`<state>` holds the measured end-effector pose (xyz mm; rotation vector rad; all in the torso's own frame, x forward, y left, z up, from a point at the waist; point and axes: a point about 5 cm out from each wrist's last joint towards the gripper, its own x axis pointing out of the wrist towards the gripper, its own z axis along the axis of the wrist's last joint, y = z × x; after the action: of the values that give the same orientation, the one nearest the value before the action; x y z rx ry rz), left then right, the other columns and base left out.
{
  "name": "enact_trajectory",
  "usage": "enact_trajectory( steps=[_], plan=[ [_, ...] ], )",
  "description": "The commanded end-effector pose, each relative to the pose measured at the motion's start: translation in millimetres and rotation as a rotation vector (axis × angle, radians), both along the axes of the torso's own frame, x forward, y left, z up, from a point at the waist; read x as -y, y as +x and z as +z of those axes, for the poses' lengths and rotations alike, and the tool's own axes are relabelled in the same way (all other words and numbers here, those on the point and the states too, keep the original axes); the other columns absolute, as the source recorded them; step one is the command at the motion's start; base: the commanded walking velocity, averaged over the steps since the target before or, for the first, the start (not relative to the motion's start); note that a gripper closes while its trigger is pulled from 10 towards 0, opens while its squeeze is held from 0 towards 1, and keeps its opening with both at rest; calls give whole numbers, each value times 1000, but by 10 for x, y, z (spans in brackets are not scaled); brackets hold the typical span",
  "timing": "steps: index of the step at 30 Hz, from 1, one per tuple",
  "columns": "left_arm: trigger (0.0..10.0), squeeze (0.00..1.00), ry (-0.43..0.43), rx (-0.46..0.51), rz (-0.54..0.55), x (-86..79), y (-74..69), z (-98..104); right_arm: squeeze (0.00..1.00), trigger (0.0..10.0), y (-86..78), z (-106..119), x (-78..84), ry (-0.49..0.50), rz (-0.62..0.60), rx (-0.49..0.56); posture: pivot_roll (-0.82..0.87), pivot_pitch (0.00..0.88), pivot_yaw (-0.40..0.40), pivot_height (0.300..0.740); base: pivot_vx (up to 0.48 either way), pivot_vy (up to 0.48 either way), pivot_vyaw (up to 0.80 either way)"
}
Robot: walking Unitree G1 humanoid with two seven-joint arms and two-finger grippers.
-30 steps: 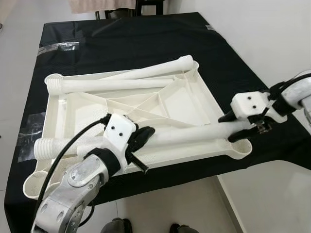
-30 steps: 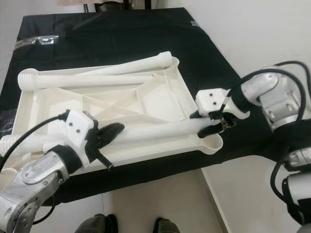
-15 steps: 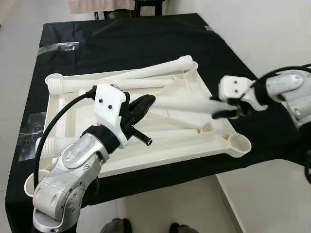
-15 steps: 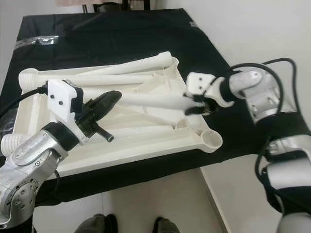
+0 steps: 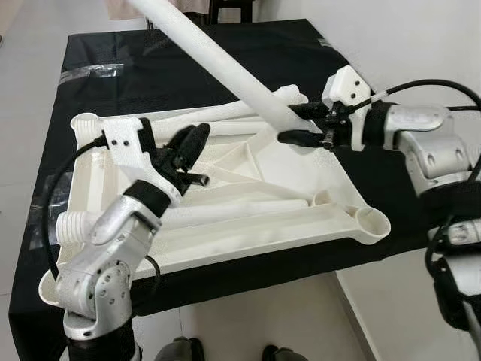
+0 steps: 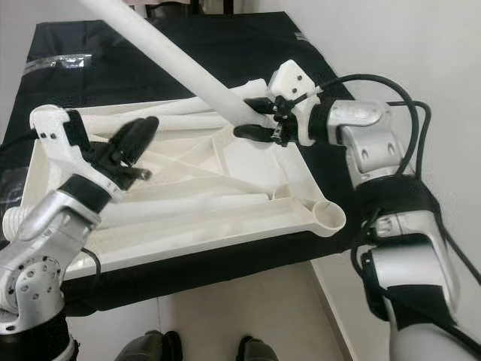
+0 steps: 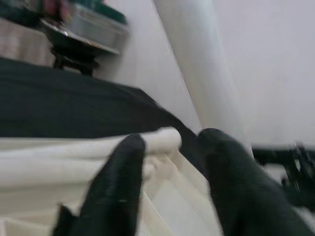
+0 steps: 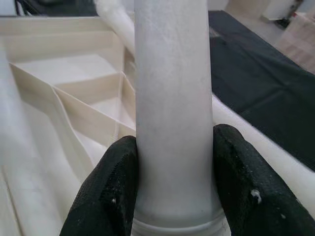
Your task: Building children table
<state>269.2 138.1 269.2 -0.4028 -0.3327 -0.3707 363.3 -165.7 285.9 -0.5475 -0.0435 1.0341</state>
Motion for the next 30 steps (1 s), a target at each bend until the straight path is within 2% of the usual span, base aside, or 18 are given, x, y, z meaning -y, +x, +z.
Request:
enact_trajectory(
  steps=[1, 6, 9, 18, 19, 21, 22, 23, 24, 25, 30],
  plan=[
    [10000, 1000, -7, 24, 16, -50, 12, 38, 0, 0, -31, -2, -20, 29, 3, -8, 56, 189, -64, 740, 0, 0, 0],
    [10000, 1000, 18, 85, 13, -98, 35, 158, 0, 0, -96, -8, -94, 46, 37, -21, 52, 188, -61, 740, 0, 0, 0],
    [10000, 1000, 16, 141, -62, -27, 36, 274, 0, 0, -150, -33, -164, 52, 75, -36, 47, 192, -58, 740, 0, 0, 0],
    [10000, 1000, 27, 181, -94, 6, 56, 373, 0, 0, -261, -47, -255, 53, 149, -42, 43, 193, -54, 740, 0, 0, 0],
    [10000, 1000, -17, 220, -150, 15, 45, 466, 0, 0, -309, -75, -312, 54, 184, -54, 43, 193, -56, 740, 0, 0, 0],
    [10000, 1000, -33, 236, -168, 19, 36, 500, 0, 0, -325, -84, -331, 55, 196, -58, 43, 193, -56, 740, 0, 0, 0],
    [10000, 867, -43, 253, -178, 21, 36, 544, 0, 0, -347, -93, -356, 56, 209, -63, 37, 193, -58, 740, 0, 0, 0],
    [10000, 322, -43, 267, -180, 21, 40, 581, 0, 0, -365, -98, -377, 59, 219, -66, 37, 193, -58, 740, 0, 0, 0],
    [10000, 322, -40, 276, -182, 21, 46, 604, 0, 0, -381, -100, -390, 62, 224, -69, 37, 193, -58, 740, 0, 0, 0],
    [10000, 0, -42, 290, -183, 18, 55, 642, 0, 0, -401, -108, -412, 65, 235, -71, 32, 190, -56, 740, 0, 0, 0],
    [10000, 0, -53, 317, -183, 10, 76, 718, 0, 0, -427, -131, -454, 72, 248, -76, 30, 188, -56, 740, 0, 0, 0]
  ],
)
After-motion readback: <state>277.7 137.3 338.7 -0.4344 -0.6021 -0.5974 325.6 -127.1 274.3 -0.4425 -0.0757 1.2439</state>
